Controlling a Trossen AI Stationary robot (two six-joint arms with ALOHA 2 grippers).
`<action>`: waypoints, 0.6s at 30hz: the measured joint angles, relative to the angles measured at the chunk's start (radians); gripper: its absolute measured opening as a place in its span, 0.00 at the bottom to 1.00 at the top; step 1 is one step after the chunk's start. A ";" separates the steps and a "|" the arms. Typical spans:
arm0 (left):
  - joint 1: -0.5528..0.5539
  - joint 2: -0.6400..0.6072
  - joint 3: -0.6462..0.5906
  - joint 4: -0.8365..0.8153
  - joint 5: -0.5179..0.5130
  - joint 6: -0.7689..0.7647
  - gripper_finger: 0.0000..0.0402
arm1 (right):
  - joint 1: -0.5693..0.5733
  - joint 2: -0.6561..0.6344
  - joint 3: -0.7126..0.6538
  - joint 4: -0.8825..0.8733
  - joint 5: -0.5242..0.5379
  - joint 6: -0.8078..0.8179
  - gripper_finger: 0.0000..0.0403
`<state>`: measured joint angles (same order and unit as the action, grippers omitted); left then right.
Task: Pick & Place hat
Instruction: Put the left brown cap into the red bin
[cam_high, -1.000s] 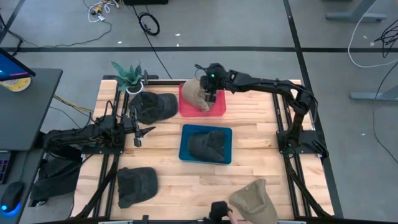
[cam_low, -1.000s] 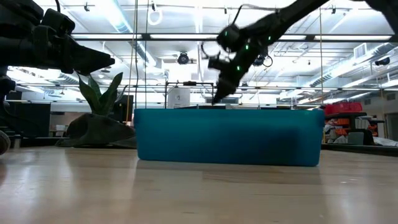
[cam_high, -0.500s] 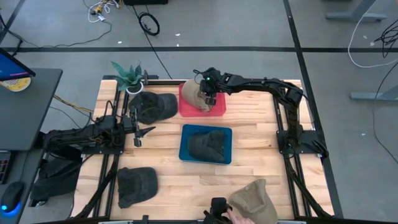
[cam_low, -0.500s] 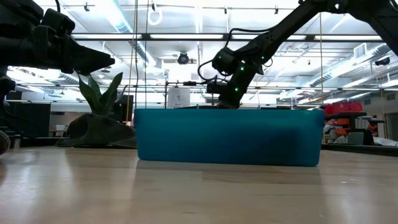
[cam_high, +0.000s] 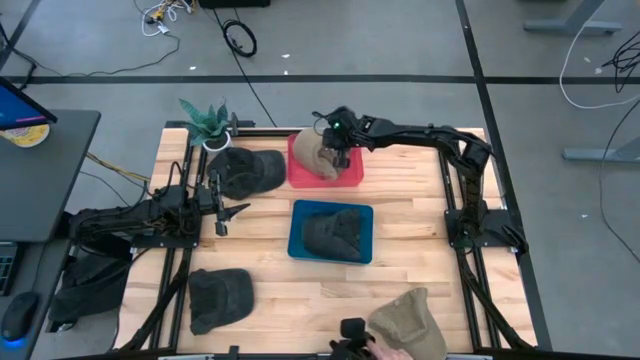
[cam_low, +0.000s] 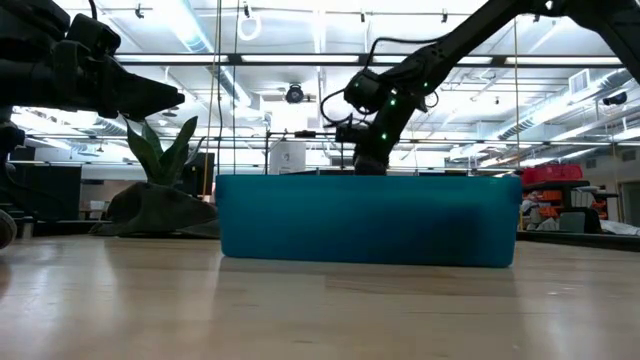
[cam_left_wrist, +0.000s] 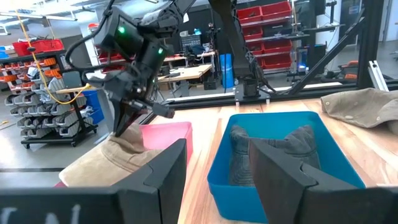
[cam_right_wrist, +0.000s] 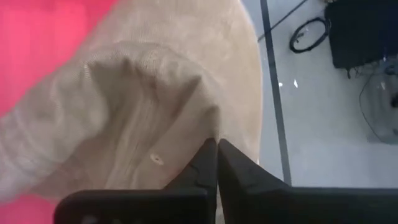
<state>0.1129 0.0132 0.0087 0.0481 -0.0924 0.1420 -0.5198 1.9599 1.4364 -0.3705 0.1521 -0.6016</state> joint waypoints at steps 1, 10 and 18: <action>0.000 0.000 0.000 0.000 0.000 0.000 0.44 | 0.000 -0.011 0.000 -0.005 -0.015 0.002 0.01; 0.000 0.000 0.000 0.000 0.000 0.000 0.44 | -0.036 -0.041 0.000 -0.116 -0.188 0.023 0.00; 0.000 0.000 0.000 0.000 0.000 0.000 0.44 | -0.056 0.003 -0.001 -0.129 -0.187 0.048 0.00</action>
<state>0.1131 0.0131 0.0090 0.0482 -0.0921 0.1417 -0.5758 1.9630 1.4357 -0.4991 -0.0353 -0.5535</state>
